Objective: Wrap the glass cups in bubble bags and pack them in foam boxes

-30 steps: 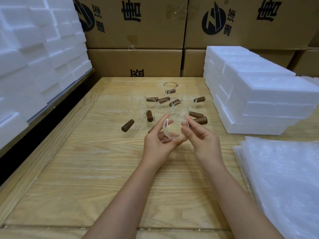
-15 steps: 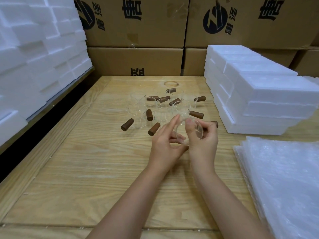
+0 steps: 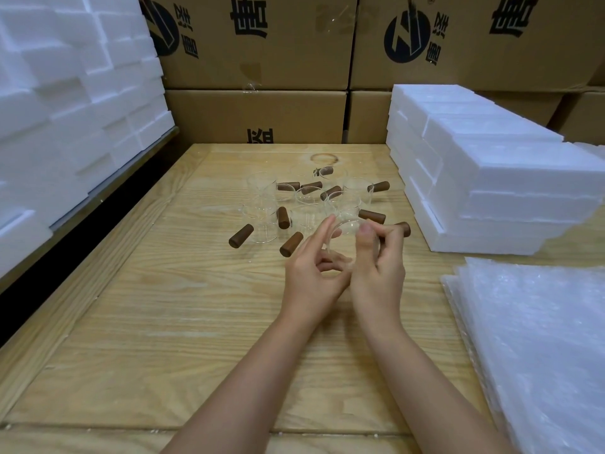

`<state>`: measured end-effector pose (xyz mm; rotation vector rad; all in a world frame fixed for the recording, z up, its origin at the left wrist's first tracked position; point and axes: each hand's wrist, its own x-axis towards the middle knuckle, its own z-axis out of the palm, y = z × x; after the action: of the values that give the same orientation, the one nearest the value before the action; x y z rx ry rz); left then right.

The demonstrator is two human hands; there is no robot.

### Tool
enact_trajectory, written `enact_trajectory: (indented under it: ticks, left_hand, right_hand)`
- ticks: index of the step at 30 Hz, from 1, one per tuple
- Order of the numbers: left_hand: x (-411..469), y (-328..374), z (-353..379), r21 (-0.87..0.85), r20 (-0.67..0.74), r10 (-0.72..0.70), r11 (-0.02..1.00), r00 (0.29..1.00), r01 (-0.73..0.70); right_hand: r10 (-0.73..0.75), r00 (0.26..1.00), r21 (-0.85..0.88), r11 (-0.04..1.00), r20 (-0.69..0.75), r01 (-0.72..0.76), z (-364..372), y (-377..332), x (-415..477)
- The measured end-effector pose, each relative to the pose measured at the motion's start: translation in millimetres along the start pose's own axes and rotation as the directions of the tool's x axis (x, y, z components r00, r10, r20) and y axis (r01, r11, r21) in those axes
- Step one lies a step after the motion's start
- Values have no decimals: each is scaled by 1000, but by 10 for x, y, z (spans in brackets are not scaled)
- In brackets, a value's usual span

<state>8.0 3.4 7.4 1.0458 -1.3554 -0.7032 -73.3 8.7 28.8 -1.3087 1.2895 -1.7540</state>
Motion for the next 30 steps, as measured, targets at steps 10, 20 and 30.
enact_trajectory:
  ticks: [10,20,30]
  left_hand:
    - [27,-17,-38,-89,-23,-71,994,997,69]
    - [43,-16,-56,-91,-64,-3,996,998,-3]
    - [26,-58,-38,-162,111,77,985,991,-58]
  right_hand:
    - [-31,985,-68,997,169,43,-27,80,-35]
    - [-15,976,10,1000,217,13,-66,38,-1]
    - [36,999,325,945,-24,-26,-145,11,132]
